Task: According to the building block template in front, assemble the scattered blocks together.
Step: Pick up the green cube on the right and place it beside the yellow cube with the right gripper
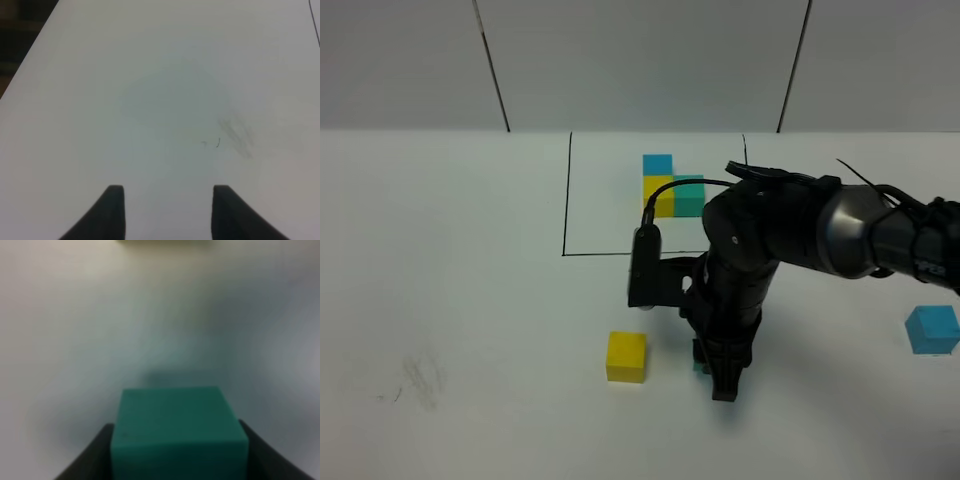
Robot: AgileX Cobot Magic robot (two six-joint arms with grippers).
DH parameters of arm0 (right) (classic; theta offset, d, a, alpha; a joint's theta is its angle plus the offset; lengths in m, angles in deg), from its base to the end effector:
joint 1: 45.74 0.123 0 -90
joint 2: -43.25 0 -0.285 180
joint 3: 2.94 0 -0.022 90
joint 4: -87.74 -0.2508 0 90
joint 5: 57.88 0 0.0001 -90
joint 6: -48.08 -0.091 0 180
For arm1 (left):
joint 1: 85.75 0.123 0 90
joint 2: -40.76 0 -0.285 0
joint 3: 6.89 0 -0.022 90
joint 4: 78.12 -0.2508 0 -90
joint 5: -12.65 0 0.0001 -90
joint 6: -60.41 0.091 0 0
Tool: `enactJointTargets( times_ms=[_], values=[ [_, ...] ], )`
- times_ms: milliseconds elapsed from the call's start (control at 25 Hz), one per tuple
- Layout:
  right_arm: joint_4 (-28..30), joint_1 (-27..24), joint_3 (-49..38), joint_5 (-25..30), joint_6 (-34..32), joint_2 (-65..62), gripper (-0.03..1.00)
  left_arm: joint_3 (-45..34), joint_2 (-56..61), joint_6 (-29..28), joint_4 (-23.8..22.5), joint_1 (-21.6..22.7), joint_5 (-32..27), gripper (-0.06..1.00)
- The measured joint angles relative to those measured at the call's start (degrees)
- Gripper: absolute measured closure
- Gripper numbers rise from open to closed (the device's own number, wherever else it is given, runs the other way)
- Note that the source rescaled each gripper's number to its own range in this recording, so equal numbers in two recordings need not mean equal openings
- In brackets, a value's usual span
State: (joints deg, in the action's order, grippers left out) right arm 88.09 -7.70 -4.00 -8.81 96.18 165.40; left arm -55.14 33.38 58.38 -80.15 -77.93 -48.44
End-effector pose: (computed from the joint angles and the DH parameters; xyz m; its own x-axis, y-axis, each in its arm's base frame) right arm 0.3040 0.2373 0.1552 -0.0589 -0.9946 -0.0859 -0.9923 0.0677 -0.1034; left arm -0.0072 0.0019 0.2784 -0.4421 -0.0792 -0.8934 -0.1716 0.9852 -0.0024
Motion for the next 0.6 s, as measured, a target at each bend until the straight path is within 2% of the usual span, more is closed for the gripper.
enactJointTargets(
  times_ms=[160, 600],
  values=[
    [0.8, 1.0, 2.5, 0.3, 1.0, 1.6, 0.95, 0.0, 0.0, 0.0, 0.0, 0.0, 0.0, 0.94],
    [0.6, 4.0, 2.7, -3.7, 1.9, 2.8, 0.95, 0.0, 0.0, 0.0, 0.0, 0.0, 0.0, 0.94]
  ],
)
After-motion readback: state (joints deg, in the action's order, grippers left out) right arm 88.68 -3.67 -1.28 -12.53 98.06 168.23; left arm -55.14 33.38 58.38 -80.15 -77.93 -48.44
